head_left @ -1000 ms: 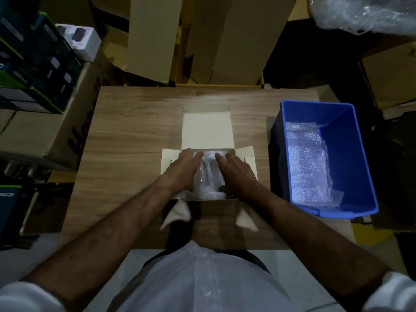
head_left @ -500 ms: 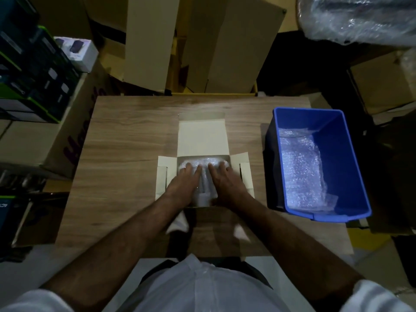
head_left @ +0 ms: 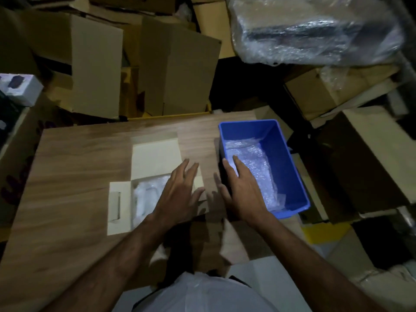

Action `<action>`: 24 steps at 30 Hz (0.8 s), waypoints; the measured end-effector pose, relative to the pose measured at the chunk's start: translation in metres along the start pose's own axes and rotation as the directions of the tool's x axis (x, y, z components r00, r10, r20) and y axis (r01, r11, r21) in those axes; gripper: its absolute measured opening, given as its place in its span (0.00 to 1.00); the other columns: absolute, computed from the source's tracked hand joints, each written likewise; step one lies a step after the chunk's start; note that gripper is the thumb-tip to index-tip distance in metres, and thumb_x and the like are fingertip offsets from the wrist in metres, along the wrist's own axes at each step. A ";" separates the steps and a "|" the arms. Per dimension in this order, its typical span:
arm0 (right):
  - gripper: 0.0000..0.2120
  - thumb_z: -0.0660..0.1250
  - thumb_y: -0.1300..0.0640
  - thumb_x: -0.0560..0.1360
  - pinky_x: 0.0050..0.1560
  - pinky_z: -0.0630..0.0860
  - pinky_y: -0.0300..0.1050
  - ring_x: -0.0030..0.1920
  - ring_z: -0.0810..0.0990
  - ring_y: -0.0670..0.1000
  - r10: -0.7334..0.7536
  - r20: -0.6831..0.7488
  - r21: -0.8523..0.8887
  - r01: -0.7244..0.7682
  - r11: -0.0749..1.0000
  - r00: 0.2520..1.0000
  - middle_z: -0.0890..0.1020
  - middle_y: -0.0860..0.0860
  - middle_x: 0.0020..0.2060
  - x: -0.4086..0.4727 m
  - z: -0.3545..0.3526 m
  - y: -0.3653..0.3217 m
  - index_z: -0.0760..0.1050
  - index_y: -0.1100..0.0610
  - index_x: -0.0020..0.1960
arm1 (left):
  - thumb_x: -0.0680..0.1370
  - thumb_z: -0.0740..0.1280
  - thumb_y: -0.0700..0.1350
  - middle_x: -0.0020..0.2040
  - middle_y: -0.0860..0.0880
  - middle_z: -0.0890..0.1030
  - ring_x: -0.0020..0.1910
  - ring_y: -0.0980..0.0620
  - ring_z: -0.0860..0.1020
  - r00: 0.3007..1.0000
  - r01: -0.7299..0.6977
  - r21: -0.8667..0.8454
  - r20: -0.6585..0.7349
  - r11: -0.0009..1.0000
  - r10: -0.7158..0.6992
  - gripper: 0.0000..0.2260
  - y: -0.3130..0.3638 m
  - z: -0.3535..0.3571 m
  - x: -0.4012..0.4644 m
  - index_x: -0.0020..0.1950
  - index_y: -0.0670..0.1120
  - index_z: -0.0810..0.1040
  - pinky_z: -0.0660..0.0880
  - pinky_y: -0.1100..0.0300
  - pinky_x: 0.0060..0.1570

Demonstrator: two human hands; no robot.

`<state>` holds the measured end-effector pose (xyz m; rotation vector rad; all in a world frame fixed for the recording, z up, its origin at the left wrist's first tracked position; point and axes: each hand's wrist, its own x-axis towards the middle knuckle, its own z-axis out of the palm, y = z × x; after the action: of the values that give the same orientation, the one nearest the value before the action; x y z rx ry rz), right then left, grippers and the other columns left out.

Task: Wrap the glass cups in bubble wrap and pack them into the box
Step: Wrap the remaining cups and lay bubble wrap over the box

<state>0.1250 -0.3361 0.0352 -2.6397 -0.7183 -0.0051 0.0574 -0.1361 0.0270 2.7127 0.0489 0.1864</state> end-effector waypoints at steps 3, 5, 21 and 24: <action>0.31 0.65 0.48 0.77 0.73 0.67 0.57 0.76 0.64 0.64 0.072 -0.007 0.018 -0.072 0.997 0.997 0.62 0.64 0.78 -0.013 -0.005 0.047 0.66 0.56 0.78 | 0.81 0.60 0.53 0.77 0.34 0.64 0.77 0.38 0.64 0.993 -0.111 -0.071 -0.045 0.991 0.108 0.26 0.035 0.017 0.020 0.75 0.40 0.69 0.65 0.48 0.74; 0.33 0.68 0.47 0.76 0.73 0.65 0.56 0.77 0.62 0.64 0.109 0.072 -0.016 -0.108 0.994 0.991 0.60 0.64 0.78 -0.018 -0.009 0.075 0.66 0.57 0.78 | 0.83 0.59 0.52 0.78 0.32 0.62 0.77 0.36 0.63 0.986 -0.160 -0.064 -0.049 0.985 0.157 0.25 0.054 0.032 0.036 0.75 0.38 0.69 0.64 0.45 0.75; 0.11 0.62 0.56 0.80 0.53 0.80 0.53 0.62 0.78 0.57 -0.018 0.520 -0.159 0.118 0.980 0.854 0.77 0.54 0.62 0.039 0.036 0.158 0.83 0.53 0.56 | 0.77 0.60 0.44 0.82 0.35 0.45 0.81 0.36 0.47 0.988 -0.026 -0.022 0.153 0.999 0.029 0.30 0.071 0.095 0.071 0.81 0.43 0.61 0.56 0.40 0.77; 0.10 0.63 0.54 0.79 0.49 0.80 0.52 0.58 0.80 0.56 -0.037 0.459 -0.109 0.097 0.989 0.888 0.78 0.52 0.59 0.035 0.033 0.161 0.83 0.52 0.52 | 0.78 0.59 0.45 0.82 0.36 0.44 0.82 0.38 0.45 0.987 -0.032 -0.026 0.154 0.999 0.036 0.30 0.072 0.094 0.071 0.81 0.43 0.60 0.54 0.41 0.78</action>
<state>0.2301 -0.4329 -0.0520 -2.7640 -0.9878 0.5887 0.1415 -0.2352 -0.0200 2.6969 -0.0445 -0.0142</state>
